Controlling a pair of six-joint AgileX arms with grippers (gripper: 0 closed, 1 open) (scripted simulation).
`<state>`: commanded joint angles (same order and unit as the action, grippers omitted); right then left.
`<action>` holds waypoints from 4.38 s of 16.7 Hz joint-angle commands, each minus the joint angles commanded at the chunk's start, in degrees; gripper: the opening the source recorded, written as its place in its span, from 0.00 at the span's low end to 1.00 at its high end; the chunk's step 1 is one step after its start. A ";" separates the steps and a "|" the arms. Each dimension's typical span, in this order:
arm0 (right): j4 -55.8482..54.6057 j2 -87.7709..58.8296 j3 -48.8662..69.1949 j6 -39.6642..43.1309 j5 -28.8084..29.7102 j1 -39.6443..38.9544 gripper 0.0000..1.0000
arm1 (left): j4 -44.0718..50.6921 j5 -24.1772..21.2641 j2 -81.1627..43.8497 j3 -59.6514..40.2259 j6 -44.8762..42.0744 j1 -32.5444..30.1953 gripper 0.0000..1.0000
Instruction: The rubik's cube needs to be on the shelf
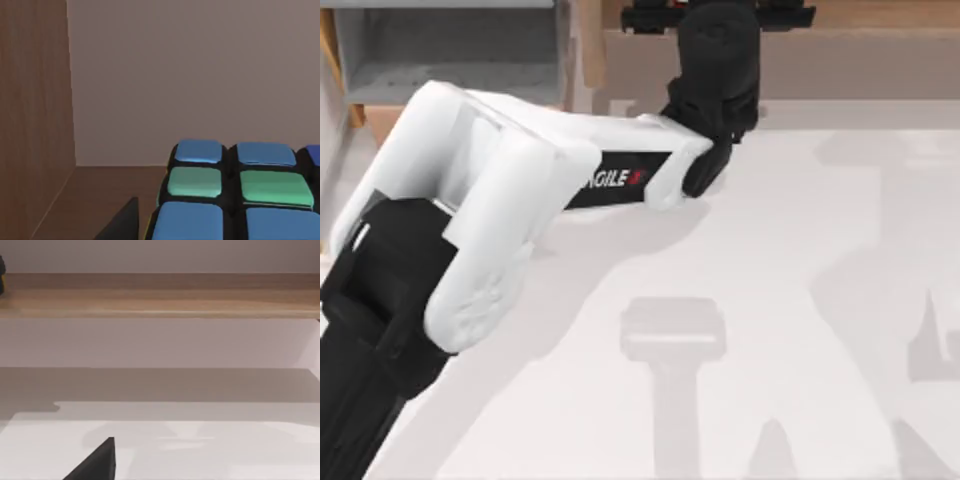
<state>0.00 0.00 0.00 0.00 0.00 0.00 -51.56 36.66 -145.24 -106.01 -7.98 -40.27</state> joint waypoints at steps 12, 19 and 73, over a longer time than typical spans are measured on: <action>0.00 0.00 0.00 0.00 0.00 0.00 1.00 | -1.31 -2.81 1.11 2.24 -1.46 -0.07 1.00; 0.00 0.00 0.00 0.00 0.00 0.00 1.00 | -9.74 -23.42 8.84 21.70 -12.64 2.96 1.00; 0.00 0.00 0.00 0.00 0.00 0.00 1.00 | -34.09 -76.86 29.37 76.46 -83.10 78.02 0.10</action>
<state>0.00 0.00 0.00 0.00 0.00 0.00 -85.65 -40.20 -115.87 -29.55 -91.08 37.75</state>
